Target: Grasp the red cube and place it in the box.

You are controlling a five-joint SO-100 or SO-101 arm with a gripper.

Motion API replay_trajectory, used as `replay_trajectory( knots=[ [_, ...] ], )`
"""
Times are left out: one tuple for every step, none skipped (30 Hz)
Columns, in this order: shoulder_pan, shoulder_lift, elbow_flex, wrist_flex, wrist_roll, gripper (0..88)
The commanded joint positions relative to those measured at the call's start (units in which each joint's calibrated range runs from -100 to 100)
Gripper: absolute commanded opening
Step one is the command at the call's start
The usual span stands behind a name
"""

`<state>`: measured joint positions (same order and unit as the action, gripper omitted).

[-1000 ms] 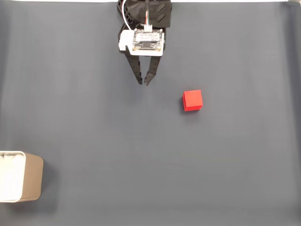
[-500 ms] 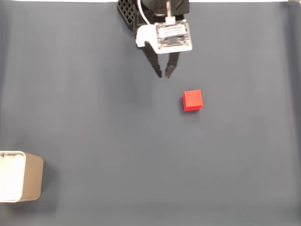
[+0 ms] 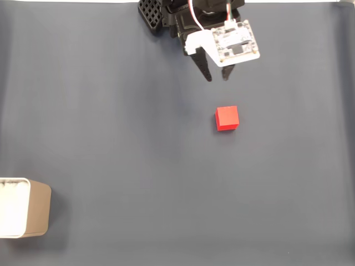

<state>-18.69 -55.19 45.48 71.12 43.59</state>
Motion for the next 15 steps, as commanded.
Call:
replay_trajectory(
  knots=[
    [-1.3,2.1,-3.9,0.4,-0.7,14.5],
    [-1.3,2.6,-4.1,0.4,-0.7,16.2],
    [-1.4,2.9,-4.1,0.4,-0.6,17.6],
    [-1.4,3.4,-4.2,0.3,-0.6,19.8],
    [-1.4,3.9,-4.3,0.2,-0.7,21.4],
    [-1.4,4.3,-4.4,0.2,-0.7,23.0],
    [-1.4,4.8,-4.5,0.1,-0.7,24.5],
    [-1.4,5.4,-4.7,-0.1,-0.7,25.6],
    [-1.4,5.9,-5.0,-0.2,-0.8,26.7],
    [-1.3,6.4,-5.2,-0.3,-0.8,27.5],
    [-1.3,7.0,-5.3,-0.4,-0.8,28.6],
    [-1.2,7.5,-5.4,-0.5,-0.8,29.6],
    [-1.1,8.0,-5.4,-0.7,-0.9,30.7],
    [-1.0,8.5,-5.4,-0.9,-0.9,31.6],
    [-1.0,8.9,-5.4,-1.0,-0.9,32.7]
  ],
)
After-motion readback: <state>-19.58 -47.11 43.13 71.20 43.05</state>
